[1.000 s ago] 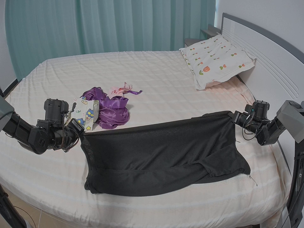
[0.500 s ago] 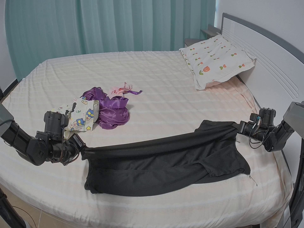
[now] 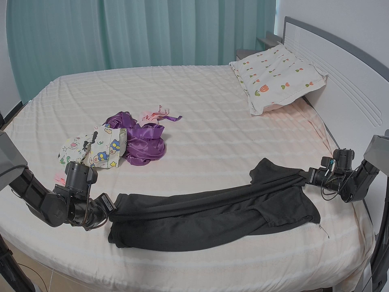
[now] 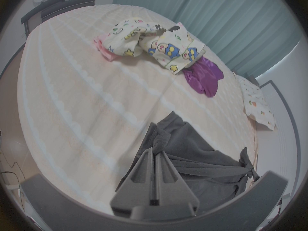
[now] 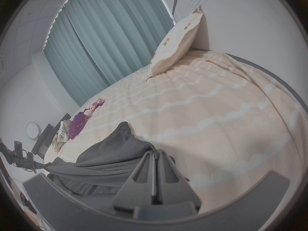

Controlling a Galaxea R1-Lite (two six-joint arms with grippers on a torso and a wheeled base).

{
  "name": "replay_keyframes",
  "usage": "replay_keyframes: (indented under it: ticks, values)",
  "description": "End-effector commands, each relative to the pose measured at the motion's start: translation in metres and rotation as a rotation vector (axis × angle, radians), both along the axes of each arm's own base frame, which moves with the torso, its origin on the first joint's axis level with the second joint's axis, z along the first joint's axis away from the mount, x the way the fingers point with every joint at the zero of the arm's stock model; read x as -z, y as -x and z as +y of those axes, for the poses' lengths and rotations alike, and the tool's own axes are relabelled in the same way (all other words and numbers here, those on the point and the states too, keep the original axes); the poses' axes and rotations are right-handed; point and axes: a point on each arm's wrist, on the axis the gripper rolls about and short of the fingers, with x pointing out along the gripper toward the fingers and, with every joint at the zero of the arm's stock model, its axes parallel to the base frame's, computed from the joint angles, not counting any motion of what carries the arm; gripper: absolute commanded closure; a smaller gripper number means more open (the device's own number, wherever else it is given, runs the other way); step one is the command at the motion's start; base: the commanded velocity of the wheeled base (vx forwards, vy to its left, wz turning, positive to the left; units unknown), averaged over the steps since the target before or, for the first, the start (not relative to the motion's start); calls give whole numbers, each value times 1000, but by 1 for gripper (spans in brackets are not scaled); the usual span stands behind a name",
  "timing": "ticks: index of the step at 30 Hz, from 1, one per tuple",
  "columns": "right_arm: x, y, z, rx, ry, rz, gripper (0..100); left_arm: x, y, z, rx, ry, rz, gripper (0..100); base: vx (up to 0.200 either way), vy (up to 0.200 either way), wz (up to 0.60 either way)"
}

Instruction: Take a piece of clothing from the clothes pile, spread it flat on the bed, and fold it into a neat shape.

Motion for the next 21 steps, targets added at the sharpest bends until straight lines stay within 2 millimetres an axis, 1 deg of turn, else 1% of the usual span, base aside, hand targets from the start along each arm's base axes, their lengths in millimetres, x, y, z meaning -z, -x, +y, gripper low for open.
replay_keyframes:
  ticks: [1,4,5,9,12,13,14,17,18,19,21]
  values:
    - [8,7,1,-8,5,33,100,16,0,-5,16,-10,59,100,0,0,0]
    - [9,9,2,-16,5,37,100,21,-1,-6,16,-13,75,100,0,0,0]
    - [10,10,2,-17,4,37,0,22,-1,-6,14,-13,78,0,0,0,0]
    - [7,11,1,-11,-1,17,0,24,1,-6,13,-15,89,0,0,0,0]
    - [0,13,-7,3,-11,-3,0,23,8,-4,13,-14,95,0,0,0,0]
    - [0,13,-7,3,-11,-3,0,23,8,-4,13,-14,95,0,0,0,0]
    - [-11,14,-11,22,-43,-23,0,15,11,-2,8,-6,68,0,0,0,0]
    - [-28,14,-12,62,-130,-42,0,-4,15,4,-32,39,6,0,0,0,0]
    - [-30,14,-12,67,-140,-43,0,-8,16,6,-41,52,-6,0,0,0,0]
    - [-35,16,-9,77,-161,-43,0,-20,19,9,-62,105,-40,0,0,0,0]
    - [-39,17,-4,82,-181,-37,0,-35,24,17,-100,192,-80,0,0,0,0]
